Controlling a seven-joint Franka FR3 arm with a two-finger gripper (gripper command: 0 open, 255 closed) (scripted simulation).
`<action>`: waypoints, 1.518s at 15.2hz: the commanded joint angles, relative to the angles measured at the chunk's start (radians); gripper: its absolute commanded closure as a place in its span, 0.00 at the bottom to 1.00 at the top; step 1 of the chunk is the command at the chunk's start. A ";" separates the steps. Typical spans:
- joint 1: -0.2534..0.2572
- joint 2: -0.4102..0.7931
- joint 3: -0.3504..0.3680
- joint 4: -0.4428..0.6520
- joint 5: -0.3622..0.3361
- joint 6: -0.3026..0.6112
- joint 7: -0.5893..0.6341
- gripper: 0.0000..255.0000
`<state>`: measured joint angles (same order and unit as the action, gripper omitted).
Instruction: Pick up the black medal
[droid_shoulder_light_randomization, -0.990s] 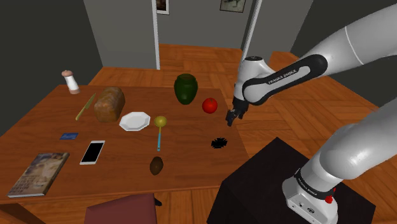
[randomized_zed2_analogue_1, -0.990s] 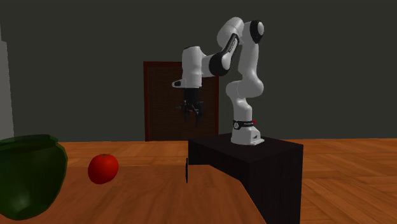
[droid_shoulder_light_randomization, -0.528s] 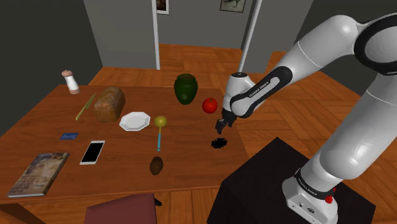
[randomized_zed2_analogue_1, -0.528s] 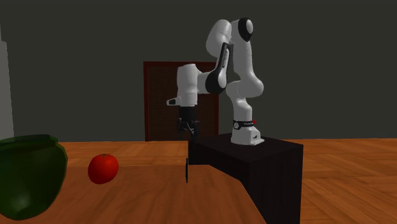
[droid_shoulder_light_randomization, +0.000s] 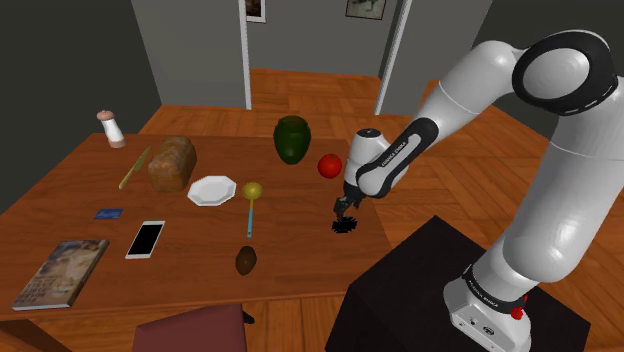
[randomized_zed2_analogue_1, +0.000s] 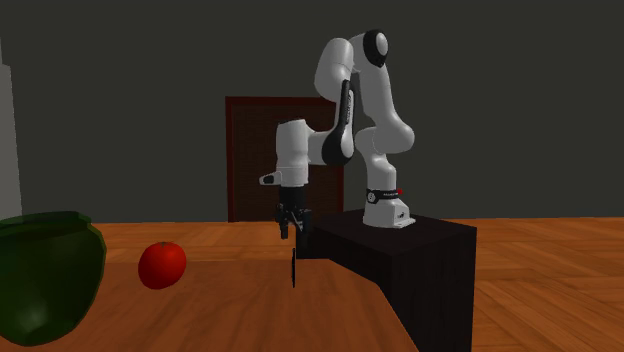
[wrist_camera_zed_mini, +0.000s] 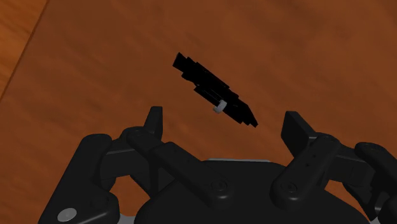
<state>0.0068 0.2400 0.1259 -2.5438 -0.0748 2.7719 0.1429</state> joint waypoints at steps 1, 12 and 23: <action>0.004 0.025 -0.006 0.004 -0.009 0.022 0.006 0.00; 0.004 0.025 -0.006 0.004 -0.009 0.022 0.006 1.00; -0.014 -0.141 0.023 -0.009 0.050 -0.131 -0.036 1.00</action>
<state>-0.0068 0.1137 0.1469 -2.5526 -0.0297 2.6566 0.1096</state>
